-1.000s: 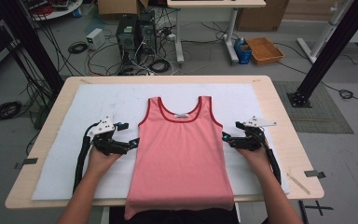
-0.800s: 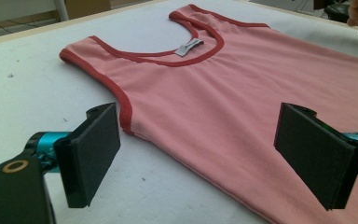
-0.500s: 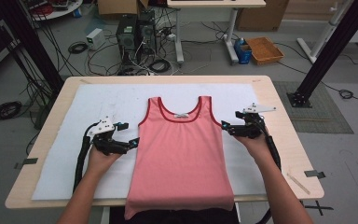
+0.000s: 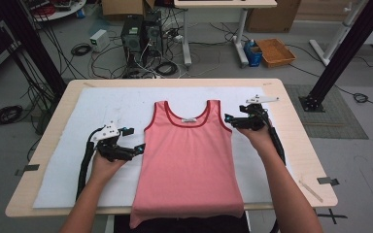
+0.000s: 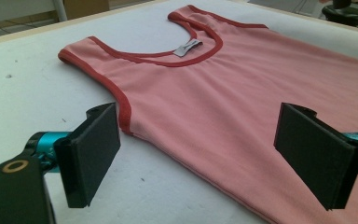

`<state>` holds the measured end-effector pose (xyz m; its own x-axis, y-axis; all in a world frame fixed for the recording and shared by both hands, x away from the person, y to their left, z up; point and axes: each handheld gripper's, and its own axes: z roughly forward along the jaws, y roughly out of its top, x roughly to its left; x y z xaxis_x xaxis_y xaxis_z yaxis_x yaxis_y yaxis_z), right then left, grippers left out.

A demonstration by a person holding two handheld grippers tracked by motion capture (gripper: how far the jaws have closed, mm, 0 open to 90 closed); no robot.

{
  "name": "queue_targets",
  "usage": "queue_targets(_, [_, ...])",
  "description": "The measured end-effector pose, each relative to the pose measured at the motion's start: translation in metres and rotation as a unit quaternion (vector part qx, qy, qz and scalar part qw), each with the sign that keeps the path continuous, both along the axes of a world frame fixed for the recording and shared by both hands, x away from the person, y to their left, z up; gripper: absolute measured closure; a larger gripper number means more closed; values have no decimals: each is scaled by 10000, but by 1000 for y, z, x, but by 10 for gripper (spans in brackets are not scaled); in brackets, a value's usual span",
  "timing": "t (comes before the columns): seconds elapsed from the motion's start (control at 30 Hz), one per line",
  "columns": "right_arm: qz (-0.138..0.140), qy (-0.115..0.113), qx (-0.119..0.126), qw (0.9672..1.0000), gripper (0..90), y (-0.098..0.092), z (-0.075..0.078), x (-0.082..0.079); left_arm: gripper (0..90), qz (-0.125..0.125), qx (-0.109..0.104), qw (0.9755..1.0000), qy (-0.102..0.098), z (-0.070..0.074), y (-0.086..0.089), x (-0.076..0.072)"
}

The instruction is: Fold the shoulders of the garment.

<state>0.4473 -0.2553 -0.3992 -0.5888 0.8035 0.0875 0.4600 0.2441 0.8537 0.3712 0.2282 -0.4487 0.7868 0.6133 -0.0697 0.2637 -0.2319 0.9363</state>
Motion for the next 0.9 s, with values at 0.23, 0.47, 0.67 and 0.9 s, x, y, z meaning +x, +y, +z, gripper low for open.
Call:
queue_targets(0.23, [-100,124,5,9999,199,3,0,20,144,4,7,10000,0,0,0,0])
queue_targets(0.47, [-181,292,-114,9993,199,13,-1,45,144,-6,29,10000,-5,0,0,0])
queue_targets(0.67, [-170,374,-186,9990,199,26,-1,62,144,-7,36,10000,-12,0,-1,0])
queue_targets(0.9, [-250,427,-251,9985,199,34,-6,78,144,-22,45,10000,-19,0,-1,0])
